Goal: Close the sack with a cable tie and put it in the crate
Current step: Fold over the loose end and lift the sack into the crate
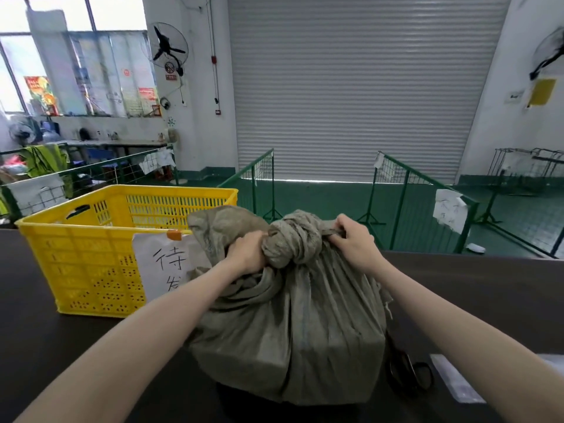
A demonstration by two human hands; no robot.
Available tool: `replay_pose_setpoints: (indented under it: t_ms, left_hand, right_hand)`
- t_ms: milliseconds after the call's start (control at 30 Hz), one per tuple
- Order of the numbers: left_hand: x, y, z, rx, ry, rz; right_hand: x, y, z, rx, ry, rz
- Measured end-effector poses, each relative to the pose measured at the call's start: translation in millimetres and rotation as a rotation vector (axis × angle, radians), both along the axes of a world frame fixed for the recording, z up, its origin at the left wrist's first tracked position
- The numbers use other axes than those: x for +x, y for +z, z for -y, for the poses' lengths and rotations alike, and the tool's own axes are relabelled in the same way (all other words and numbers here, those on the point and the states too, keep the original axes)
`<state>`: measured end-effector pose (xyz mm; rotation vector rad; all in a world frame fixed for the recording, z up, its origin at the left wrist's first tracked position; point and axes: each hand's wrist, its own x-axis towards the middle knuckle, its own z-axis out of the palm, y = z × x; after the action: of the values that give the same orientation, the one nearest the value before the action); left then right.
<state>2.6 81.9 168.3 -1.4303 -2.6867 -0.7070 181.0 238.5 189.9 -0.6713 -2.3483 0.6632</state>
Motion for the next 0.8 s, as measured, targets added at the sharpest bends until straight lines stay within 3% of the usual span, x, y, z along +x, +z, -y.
replay_pose_setpoints:
  t_ms: [233, 400, 567, 800]
  left_hand:
    - [13.9, 89.8, -30.2, 0.288, -0.079, -0.205]
    - [24.9, 161.4, -48.1, 0.291, -0.002, -0.451]
    - [13.6, 208.9, -41.2, 0.425, -0.066, -0.709]
    - [-36.5, 243.8, 1.5, 0.362, 0.001, -0.898]
  right_hand:
    - [13.8, 69.9, -15.5, 0.091, -0.110, -0.337]
    - [19.9, 110.8, -15.8, 0.230, -0.155, -0.599]
    - [-1.5, 135.1, -4.3, 0.285, -0.226, -0.696]
    - [-76.2, 138.3, 29.4, 0.245, -0.188, -0.802]
